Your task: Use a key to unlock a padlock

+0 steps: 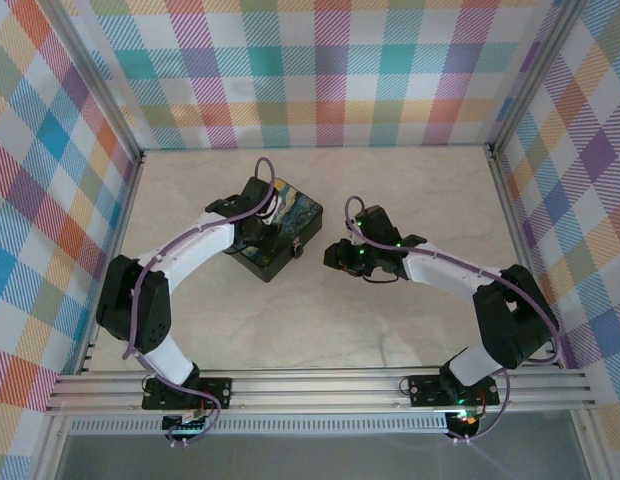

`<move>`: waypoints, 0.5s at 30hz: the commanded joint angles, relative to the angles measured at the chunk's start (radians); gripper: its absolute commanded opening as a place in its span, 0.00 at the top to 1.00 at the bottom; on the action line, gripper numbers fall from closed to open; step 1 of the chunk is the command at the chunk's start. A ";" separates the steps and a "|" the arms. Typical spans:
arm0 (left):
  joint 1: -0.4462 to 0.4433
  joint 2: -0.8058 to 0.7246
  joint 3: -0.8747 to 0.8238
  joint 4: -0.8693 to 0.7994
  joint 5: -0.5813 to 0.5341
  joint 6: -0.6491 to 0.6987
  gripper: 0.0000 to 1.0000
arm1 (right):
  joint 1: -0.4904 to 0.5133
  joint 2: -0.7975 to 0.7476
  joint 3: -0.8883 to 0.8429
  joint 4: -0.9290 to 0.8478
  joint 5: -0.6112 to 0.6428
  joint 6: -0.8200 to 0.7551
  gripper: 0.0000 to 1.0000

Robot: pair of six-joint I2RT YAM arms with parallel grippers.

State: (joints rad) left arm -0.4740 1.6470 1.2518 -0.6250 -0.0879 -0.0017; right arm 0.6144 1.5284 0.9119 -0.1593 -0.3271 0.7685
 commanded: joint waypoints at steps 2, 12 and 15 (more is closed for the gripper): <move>-0.011 -0.027 -0.020 0.001 0.003 -0.023 0.85 | 0.011 0.010 0.036 -0.008 -0.010 -0.022 0.65; -0.004 -0.083 0.001 -0.005 0.024 -0.074 0.51 | 0.018 0.013 0.055 -0.027 -0.007 -0.027 0.64; 0.019 -0.104 0.015 -0.009 0.048 -0.087 0.48 | 0.018 0.013 0.059 -0.029 -0.007 -0.028 0.64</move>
State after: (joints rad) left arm -0.4721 1.5875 1.2278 -0.6239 -0.0639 -0.0666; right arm 0.6235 1.5291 0.9409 -0.1738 -0.3267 0.7677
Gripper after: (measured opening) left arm 0.516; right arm 0.360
